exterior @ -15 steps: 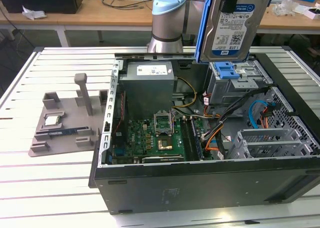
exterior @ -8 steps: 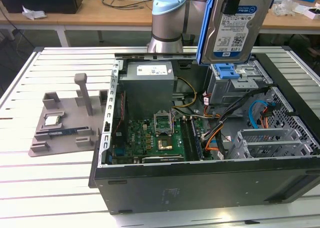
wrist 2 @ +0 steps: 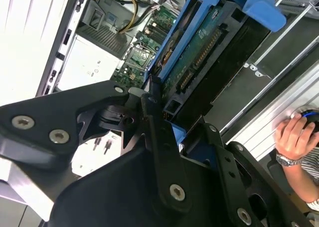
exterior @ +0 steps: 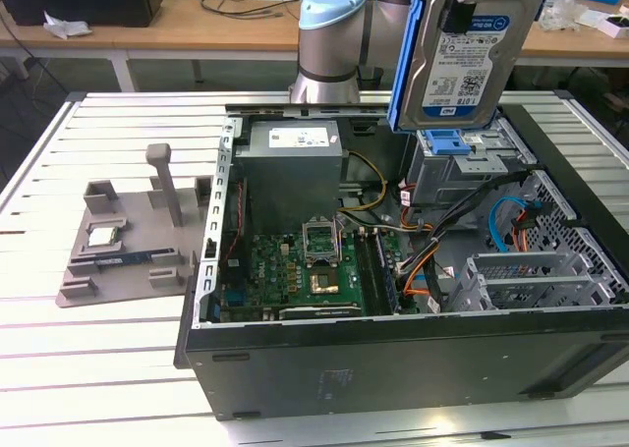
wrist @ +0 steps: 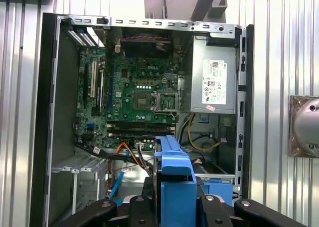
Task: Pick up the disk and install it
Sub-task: 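Pick up the disk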
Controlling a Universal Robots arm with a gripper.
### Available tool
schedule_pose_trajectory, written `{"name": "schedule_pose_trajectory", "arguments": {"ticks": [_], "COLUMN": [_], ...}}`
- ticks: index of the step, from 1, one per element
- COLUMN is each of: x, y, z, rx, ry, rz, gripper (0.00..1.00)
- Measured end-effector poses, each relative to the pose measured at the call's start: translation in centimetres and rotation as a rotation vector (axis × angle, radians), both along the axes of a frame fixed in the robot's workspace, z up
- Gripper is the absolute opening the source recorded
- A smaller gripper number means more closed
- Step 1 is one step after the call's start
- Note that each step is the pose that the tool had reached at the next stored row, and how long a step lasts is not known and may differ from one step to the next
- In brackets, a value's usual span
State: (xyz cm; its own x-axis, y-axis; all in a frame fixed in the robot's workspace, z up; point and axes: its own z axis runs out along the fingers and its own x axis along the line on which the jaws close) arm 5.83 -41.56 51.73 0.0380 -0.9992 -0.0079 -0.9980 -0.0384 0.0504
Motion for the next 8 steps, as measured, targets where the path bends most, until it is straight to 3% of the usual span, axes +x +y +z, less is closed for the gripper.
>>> {"name": "schedule_pose_trajectory", "arguments": {"ticks": [4,8], "x": [0.0,0.0], "y": [-0.4,-1.11], "z": [-0.02,-0.04], "rx": [0.0,-0.0001], "ry": [0.0,0.0], "rz": [0.0,0.0], "gripper": [0.37,0.37]}}
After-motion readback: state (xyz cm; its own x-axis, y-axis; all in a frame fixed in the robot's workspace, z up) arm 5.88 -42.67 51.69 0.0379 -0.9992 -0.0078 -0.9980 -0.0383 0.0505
